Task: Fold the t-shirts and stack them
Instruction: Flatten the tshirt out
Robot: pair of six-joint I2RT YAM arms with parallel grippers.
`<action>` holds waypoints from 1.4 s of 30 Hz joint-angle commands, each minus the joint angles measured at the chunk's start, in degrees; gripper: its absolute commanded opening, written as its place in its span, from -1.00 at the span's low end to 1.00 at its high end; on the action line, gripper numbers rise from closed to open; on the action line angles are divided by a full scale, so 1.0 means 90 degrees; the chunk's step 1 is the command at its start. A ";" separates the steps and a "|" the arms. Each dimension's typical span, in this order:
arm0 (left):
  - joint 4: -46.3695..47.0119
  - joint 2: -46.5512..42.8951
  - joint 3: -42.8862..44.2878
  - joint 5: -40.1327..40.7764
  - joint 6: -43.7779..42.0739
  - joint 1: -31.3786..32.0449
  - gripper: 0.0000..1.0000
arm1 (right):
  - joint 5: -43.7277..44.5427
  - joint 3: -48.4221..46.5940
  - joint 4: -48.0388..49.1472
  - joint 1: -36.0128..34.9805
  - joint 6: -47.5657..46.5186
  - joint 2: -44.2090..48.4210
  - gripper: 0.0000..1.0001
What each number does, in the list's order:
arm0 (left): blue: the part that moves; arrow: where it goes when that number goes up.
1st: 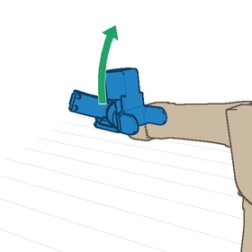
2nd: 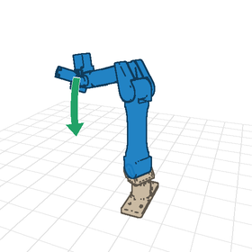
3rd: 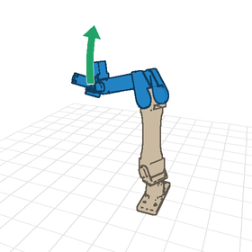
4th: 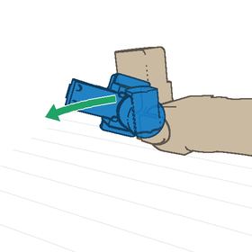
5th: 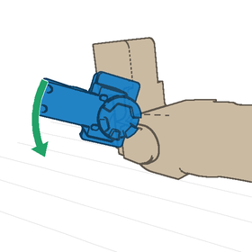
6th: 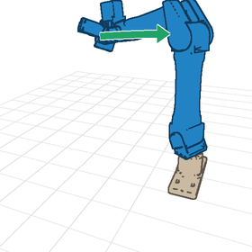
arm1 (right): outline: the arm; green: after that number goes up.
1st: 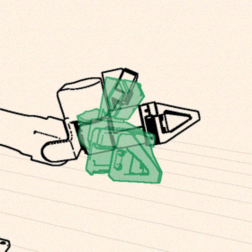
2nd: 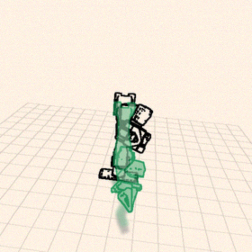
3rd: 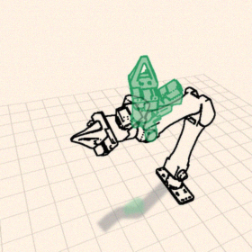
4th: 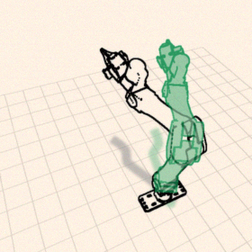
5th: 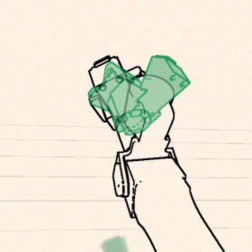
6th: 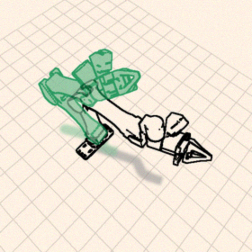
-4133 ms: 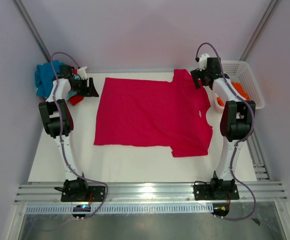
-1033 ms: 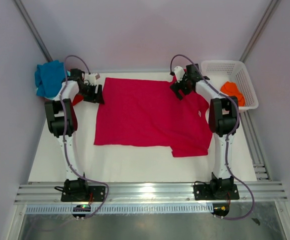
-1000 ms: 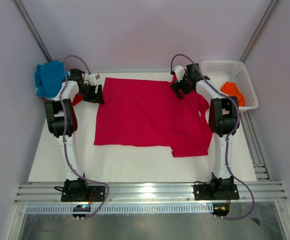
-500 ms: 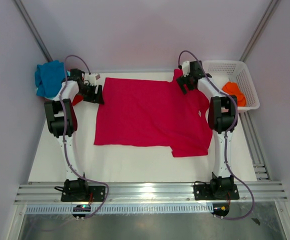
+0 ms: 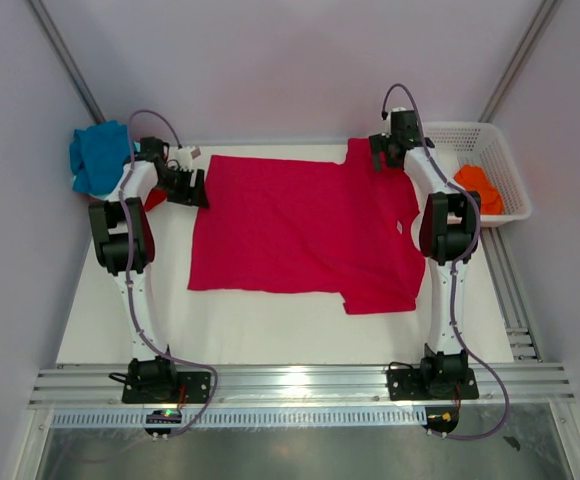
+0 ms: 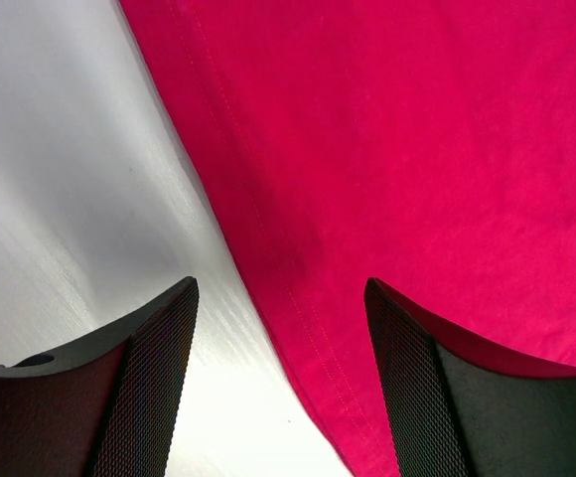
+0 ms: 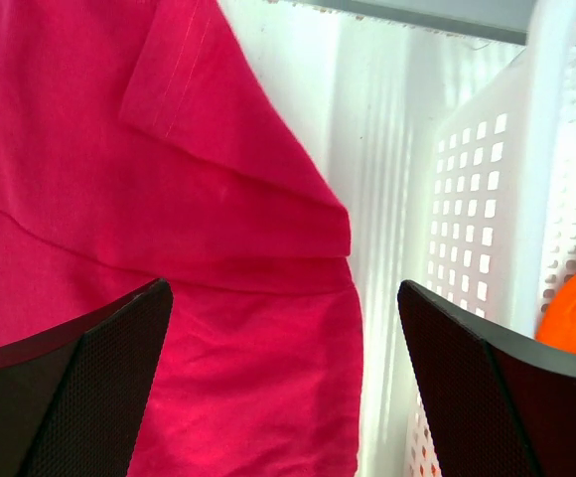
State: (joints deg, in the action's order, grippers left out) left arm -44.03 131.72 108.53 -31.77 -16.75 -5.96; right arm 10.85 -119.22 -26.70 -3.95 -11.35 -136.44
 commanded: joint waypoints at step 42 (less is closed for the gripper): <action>0.2216 0.1790 0.2511 0.0824 0.1344 0.0593 0.60 | -0.0249 -0.1041 -0.0041 -0.0021 -0.0467 -0.0689 0.99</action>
State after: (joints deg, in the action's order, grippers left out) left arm -27.09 147.61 129.19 -25.87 -3.27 -1.10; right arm 7.92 -126.76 -29.47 -4.38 -14.66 -142.15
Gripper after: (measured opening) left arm 0.795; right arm 0.994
